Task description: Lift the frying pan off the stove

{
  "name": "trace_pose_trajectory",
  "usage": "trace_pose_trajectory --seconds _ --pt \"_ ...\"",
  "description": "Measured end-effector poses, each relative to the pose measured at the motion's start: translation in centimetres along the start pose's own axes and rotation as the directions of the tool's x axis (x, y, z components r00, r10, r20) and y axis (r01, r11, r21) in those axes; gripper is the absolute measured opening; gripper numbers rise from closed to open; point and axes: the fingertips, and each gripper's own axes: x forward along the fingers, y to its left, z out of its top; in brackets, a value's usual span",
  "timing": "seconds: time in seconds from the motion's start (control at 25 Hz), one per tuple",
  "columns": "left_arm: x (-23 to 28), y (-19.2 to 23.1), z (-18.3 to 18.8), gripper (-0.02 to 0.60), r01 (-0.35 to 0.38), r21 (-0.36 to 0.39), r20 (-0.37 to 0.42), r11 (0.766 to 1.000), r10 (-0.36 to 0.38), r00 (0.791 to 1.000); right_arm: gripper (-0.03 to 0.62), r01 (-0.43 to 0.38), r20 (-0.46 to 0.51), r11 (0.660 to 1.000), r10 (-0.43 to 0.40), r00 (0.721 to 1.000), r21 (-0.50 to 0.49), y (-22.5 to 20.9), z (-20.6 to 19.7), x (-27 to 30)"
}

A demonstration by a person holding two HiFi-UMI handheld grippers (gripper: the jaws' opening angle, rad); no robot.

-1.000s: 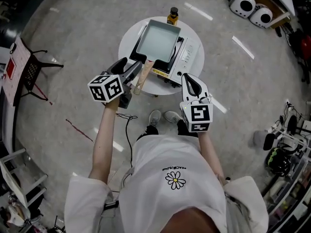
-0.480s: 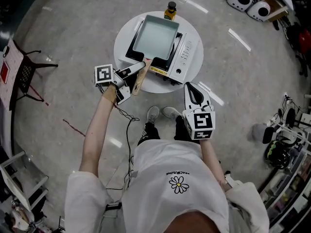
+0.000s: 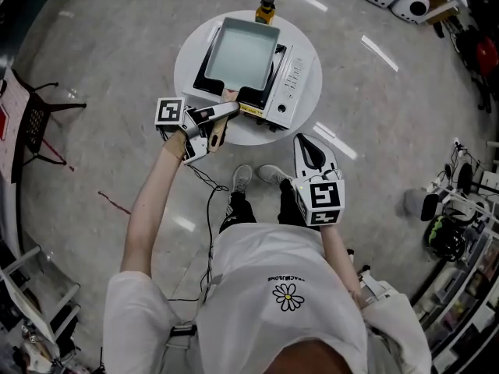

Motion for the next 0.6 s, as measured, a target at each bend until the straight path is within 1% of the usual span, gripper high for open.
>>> trace_pose_trajectory --seconds 0.08,0.16,0.2,0.28,0.48,0.6 --pt "0.3 0.2 -0.5 0.173 -0.029 0.025 -0.053 0.999 0.031 0.998 0.003 -0.006 -0.010 1.000 0.005 1.000 -0.015 0.2 -0.4 0.1" --pt "0.5 0.2 -0.8 0.118 -0.048 0.045 -0.088 0.998 0.052 0.995 0.003 -0.008 -0.022 0.999 0.007 1.000 -0.032 0.4 -0.8 0.2" --pt "0.6 0.3 -0.9 0.093 -0.051 0.048 -0.094 0.998 0.056 0.994 0.003 -0.009 -0.028 0.999 0.008 1.000 -0.035 0.4 -1.0 0.2" --pt "0.5 0.3 -1.0 0.064 -0.056 0.044 -0.091 0.997 0.060 0.994 0.003 -0.011 -0.034 1.000 0.010 0.999 -0.029 0.5 -1.2 0.1" --pt "0.4 0.4 -1.1 0.051 -0.060 0.003 -0.076 0.998 0.060 0.995 0.003 -0.020 -0.042 1.000 0.019 0.999 -0.019 0.7 -1.5 0.3" --pt "0.4 0.2 -1.1 0.046 -0.035 -0.011 -0.078 0.999 0.034 0.996 0.003 -0.031 -0.045 0.999 0.030 0.999 -0.021 1.1 -1.5 0.5"
